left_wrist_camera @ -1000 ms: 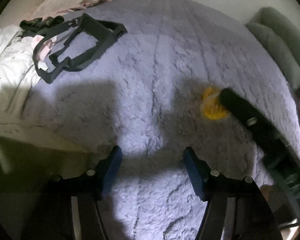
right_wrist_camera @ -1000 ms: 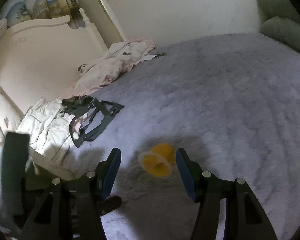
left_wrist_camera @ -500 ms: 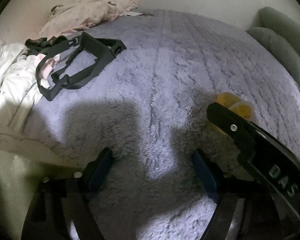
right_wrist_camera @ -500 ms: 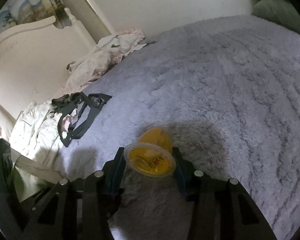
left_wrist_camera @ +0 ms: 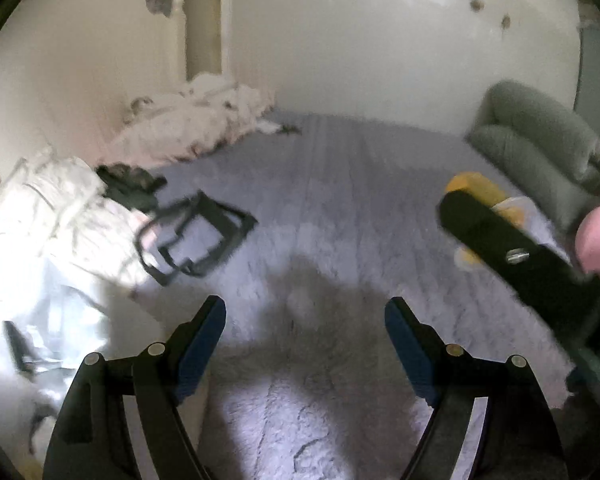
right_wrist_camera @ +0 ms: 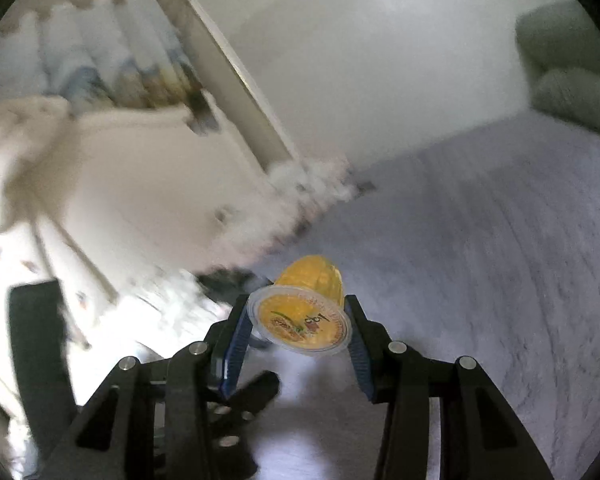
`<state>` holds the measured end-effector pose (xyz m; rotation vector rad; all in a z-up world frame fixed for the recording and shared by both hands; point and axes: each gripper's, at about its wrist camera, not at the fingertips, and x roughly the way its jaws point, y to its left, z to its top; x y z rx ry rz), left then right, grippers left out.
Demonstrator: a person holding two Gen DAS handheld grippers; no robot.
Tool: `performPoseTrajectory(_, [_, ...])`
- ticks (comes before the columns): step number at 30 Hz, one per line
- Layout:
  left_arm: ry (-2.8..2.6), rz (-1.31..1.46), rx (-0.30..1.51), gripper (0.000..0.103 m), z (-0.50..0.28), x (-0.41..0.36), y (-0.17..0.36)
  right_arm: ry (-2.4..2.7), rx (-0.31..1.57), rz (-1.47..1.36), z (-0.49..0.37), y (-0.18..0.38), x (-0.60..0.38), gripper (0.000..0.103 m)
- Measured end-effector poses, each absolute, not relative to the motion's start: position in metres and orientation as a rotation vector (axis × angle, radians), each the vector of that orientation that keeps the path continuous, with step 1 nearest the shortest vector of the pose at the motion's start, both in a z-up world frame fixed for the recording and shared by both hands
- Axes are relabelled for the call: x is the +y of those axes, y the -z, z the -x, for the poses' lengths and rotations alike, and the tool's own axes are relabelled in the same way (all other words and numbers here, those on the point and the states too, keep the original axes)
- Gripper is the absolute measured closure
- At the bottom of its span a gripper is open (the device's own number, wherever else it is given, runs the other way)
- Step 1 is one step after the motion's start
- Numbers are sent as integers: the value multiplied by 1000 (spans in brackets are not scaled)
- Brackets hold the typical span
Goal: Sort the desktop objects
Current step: 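Grasp the yellow jelly cup on the bed with the right gripper, then carry the yellow jelly cup into the white paper bag and release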
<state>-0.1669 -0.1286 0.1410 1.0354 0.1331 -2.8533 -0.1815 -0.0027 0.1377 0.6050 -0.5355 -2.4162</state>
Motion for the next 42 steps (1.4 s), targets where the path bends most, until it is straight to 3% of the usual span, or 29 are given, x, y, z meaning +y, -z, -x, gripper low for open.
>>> performPoseTrajectory(7, [2676,-808,26,15,109,-164,-201,2314,-515,-429,139,-188,-13,60])
performPoseTrajectory(14, [2499,-814,78,14,76,-225,-212,2055,-479,-495,123,-193,-66,60])
performPoseTrajectory(20, [2323,-907,51,14,68,-268,-194,1844,-414,-613,105,-181,-117,60])
performPoseTrajectory(31, [2094,-1253,75,14,75,-317,-138,2057,-34,-669,82,-148,-181,60])
performPoseTrajectory(36, [1986,-1301,89,14,74,-330,-125,2039,47,-739,84,-125,-202,60])
performPoseTrajectory(42, [2014,-1303,46,14,77,-323,-127,2124,175,-687,76,-113,-214,53])
